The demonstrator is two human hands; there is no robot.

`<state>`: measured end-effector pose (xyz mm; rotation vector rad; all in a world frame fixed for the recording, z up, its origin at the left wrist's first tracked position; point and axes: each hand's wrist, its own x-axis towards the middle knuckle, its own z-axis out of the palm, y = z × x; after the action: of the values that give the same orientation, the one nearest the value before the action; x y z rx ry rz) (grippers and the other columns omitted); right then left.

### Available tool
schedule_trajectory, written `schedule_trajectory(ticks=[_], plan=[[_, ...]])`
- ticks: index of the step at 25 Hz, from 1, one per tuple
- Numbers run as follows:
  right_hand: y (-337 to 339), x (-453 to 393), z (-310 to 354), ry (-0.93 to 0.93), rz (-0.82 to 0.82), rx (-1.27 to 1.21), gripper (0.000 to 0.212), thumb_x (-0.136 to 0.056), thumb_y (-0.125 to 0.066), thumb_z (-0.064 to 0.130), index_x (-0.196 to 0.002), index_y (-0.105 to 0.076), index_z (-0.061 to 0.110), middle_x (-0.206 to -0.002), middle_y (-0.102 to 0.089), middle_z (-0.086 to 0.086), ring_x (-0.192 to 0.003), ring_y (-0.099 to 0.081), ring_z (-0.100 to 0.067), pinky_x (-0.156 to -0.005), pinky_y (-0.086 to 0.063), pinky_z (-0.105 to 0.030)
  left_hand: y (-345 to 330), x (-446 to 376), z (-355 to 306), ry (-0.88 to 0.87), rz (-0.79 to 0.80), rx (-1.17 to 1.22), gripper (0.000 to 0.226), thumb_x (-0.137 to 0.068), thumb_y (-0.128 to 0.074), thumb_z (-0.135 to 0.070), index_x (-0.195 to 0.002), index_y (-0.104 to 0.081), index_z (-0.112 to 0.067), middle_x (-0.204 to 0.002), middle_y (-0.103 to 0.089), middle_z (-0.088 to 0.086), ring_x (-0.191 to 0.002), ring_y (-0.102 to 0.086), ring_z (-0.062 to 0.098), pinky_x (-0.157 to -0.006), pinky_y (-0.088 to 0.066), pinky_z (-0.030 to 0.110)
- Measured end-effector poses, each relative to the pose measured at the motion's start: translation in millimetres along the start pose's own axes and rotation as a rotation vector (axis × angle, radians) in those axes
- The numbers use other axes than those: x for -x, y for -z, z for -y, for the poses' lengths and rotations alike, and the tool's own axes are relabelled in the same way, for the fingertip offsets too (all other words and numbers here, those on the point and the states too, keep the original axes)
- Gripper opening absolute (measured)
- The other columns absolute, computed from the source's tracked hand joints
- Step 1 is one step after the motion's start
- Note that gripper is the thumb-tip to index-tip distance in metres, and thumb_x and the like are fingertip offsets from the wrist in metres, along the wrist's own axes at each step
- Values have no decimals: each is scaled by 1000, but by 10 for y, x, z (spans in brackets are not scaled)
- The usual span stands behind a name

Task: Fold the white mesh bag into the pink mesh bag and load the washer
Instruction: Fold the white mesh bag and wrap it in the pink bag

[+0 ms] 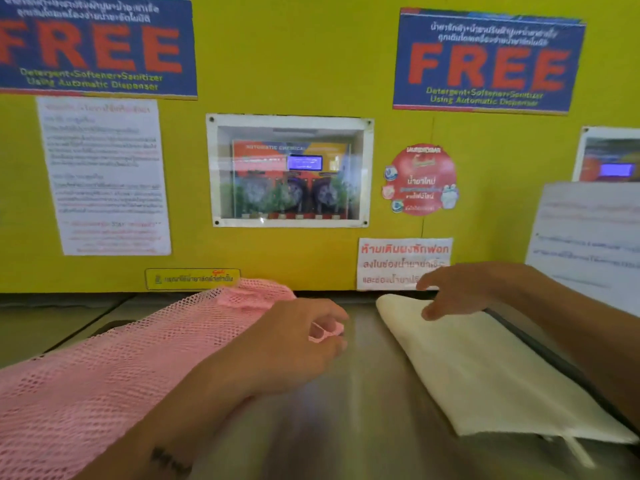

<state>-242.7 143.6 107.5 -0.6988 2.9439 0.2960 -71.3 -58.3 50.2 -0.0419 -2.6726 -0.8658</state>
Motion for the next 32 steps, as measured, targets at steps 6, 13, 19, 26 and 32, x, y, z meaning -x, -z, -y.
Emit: schedule_trajectory(ticks=[6, 13, 19, 26, 32], plan=[[-453, -230, -384, -74, 253, -194, 67, -84, -66, 39, -144, -40, 28, -140, -47, -4, -107, -60, -28, -83, -59, -39, -617, -357, -392, 75, 209, -27, 47, -85, -62, -47, -130, -55, -36, -124, -61, -10, -112, -57, 7, -102, -45, 32], [-633, -428, -214, 59, -46, -162, 62, -85, -61, 40, -142, -41, 26, -141, -46, -3, -115, -54, -21, -89, -49, -30, -863, -436, -497, 268, 345, -442, 67, -75, -57, -71, -135, -42, -44, -134, -38, -10, -127, -37, 17, -101, -30, 37], [-620, -437, -184, -4, 45, -253, 55, -84, -62, 38, -135, -45, 24, -128, -50, -2, -96, -55, -17, -76, -54, -29, -987, -433, -396, 230, 252, -395, 54, -75, -58, -69, -118, -52, -38, -117, -45, -9, -110, -44, 18, -97, -41, 43], [-560, -518, -246, 261, -249, -854, 30, -83, -68, 11, -105, -59, 29, -101, -57, -2, -82, -56, -14, -66, -47, -25, -836, -491, -143, 136, -88, -42, 7, -85, -61, -35, -88, -67, -35, -86, -66, -18, -81, -62, 3, -82, -55, 29], [-302, -187, -239, 589, 280, -1677, 46, -71, -64, -14, -108, -56, 12, -114, -68, -16, -107, -66, -32, -89, -50, -39, -526, -716, -62, 207, -293, 227, 20, -90, -60, -26, -108, -60, -34, -90, -67, -7, -75, -68, 11, -56, -54, 19]])
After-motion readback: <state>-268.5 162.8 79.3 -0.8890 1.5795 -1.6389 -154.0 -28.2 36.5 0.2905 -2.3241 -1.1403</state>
